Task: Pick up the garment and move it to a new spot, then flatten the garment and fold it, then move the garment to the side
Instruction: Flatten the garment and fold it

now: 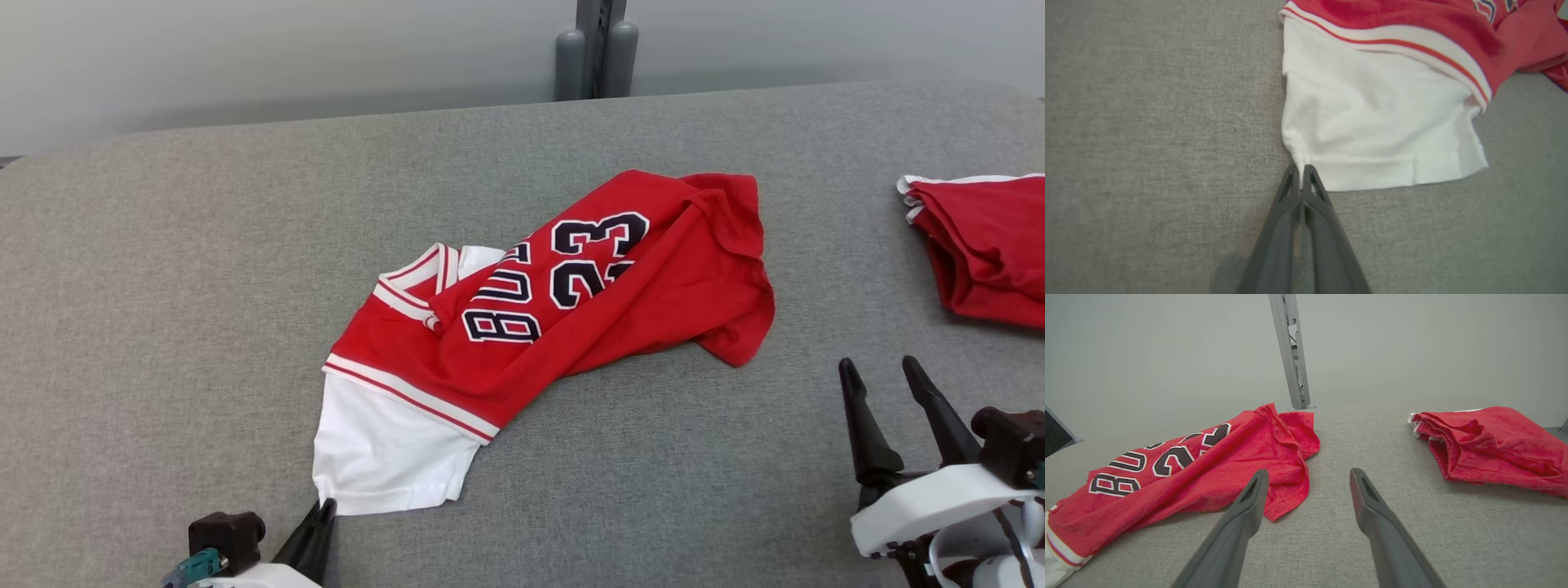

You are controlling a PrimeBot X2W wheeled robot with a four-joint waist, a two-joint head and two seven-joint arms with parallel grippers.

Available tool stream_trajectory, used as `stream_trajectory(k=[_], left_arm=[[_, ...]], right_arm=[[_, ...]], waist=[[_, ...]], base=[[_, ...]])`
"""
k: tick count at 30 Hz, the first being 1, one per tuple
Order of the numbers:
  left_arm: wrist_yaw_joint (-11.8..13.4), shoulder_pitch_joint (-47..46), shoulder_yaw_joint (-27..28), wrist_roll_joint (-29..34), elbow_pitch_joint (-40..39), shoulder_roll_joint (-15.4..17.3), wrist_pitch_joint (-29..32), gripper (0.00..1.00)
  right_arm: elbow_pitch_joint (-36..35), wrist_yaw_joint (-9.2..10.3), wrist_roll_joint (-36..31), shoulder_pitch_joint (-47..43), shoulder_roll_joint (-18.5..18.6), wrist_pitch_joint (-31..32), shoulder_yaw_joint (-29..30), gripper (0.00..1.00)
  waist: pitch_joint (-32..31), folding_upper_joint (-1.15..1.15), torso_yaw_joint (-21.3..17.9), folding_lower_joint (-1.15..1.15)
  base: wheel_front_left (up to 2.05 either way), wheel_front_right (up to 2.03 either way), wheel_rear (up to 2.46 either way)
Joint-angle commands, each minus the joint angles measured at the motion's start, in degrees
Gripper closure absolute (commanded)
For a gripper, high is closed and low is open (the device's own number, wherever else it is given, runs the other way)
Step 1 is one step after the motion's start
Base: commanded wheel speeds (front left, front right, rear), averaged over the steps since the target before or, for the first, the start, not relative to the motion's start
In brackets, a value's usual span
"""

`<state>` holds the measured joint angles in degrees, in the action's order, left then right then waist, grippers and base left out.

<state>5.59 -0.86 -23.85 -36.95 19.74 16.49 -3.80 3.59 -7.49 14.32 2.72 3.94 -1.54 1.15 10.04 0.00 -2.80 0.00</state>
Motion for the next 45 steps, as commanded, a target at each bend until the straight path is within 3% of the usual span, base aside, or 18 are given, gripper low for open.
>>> stream_trajectory(k=[1, 12, 24, 25, 27, 36, 45], left_arm=[[-0.38, -1.01, -0.19, -0.19, 0.91, 0.19, -0.18, 1.00], [-1.13, -5.31, -0.68, 1.05, 0.62, 0.01, -1.80, 1.00], [-2.82, -9.36, -1.87, 1.31, 3.42, -1.41, -3.81, 1.00], [-2.85, -9.62, -1.79, 1.28, 3.55, -1.45, -4.07, 1.00], [-2.64, -10.02, -1.51, 1.62, 3.49, -1.33, -5.21, 1.00], [-1.20, -10.73, 0.45, 2.63, -1.89, 0.00, -8.58, 1.00], [2.67, -12.34, 4.70, 3.08, -13.94, 4.40, -7.17, 1.00]], right_arm=[[2.33, 0.00, 0.58, 0.99, 1.02, -0.18, 1.10, 0.00], [15.97, 0.00, 2.46, 10.22, 4.28, -1.90, 0.39, 0.00], [32.69, 0.00, 5.16, 27.00, 8.45, -1.75, -7.44, 0.00], [33.57, 0.00, 5.71, 27.96, 8.66, -2.08, -8.12, 0.16], [35.54, 0.00, 6.63, 29.19, 9.17, -2.30, -9.28, 1.00], [36.19, 0.00, 12.52, 30.50, 10.73, -5.14, -15.28, 1.00], [27.13, 0.00, 17.57, 29.27, 11.62, -7.22, -19.77, 1.00]], waist=[[0.28, 0.00, 0.49, 0.00], [4.60, 0.00, 4.41, 0.00], [7.94, 0.00, 7.64, 0.00], [8.05, 0.00, 7.65, 0.00], [8.17, 0.00, 7.59, 0.00], [6.74, 0.00, 5.89, 0.00], [2.59, 0.00, 2.22, 0.00]], base=[[0.00, 0.00, 0.00], [0.00, 0.00, 0.00], [0.00, 0.00, 0.00], [0.00, 0.00, 0.00], [0.00, 0.00, 0.00], [0.00, 0.00, 0.00], [0.00, 0.00, 0.00]])
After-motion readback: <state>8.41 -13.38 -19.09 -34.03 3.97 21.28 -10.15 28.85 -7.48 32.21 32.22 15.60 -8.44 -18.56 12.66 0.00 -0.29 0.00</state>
